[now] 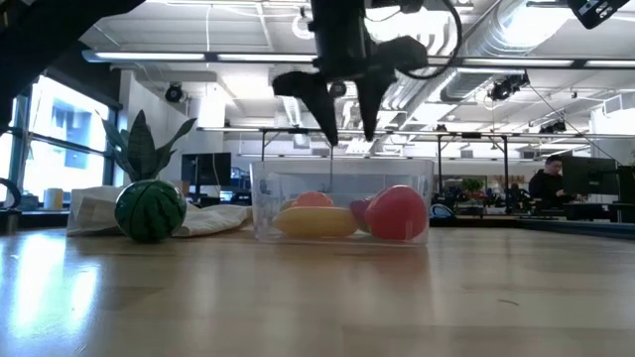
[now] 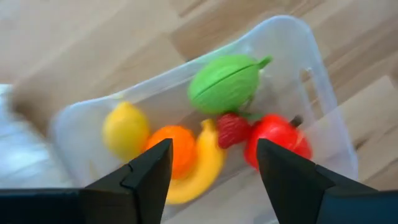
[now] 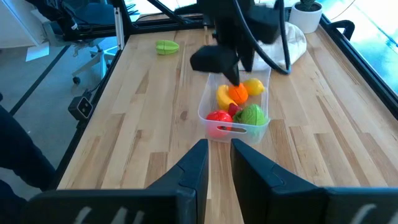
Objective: Pick and placing Produce into tupperware
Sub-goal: Put the green watermelon into the transparent container
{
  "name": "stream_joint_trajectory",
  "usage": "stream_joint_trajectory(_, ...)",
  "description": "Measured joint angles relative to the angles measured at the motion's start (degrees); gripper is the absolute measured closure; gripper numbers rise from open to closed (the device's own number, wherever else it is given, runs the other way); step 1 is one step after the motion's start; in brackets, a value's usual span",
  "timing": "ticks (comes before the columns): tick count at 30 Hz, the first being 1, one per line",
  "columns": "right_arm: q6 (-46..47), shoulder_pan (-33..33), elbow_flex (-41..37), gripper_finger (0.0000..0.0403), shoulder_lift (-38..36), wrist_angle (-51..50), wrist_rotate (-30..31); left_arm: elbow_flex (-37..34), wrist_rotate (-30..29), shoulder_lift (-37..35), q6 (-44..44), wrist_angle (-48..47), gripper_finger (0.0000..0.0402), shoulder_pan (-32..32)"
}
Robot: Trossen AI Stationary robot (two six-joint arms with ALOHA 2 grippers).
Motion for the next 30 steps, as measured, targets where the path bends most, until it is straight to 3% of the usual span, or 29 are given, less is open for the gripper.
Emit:
stream_joint_trajectory(4,0.00,0.01,0.00,0.0345,0.00,0.01,0.00,3.26,-2.18,-0.02,0.14,-7.70,0.0204,-0.45)
stream_joint_trajectory(8,0.00,0.01,0.00,0.0345,-0.01,0.01,0.00,3.63,-0.38,-0.02,-0.05,-14.05,0.0235,-1.69)
stream_joint_trajectory(16,0.00,0.01,0.00,0.0345,0.00,0.01,-0.01,0.41,3.19,0.02,-3.68,-13.67,0.0282,-5.64)
stream_joint_trajectory(22,0.00,0.00,0.00,0.0345,-0.01,0.01,0.00,0.30,1.59,-1.51,-7.17,-13.57,0.0306,-6.54)
stream_joint_trajectory(30,0.00,0.02,0.00,0.0345,0.00,0.02,-0.02,0.31,-2.72,-6.70,-20.73,-13.59,0.0309,-7.00)
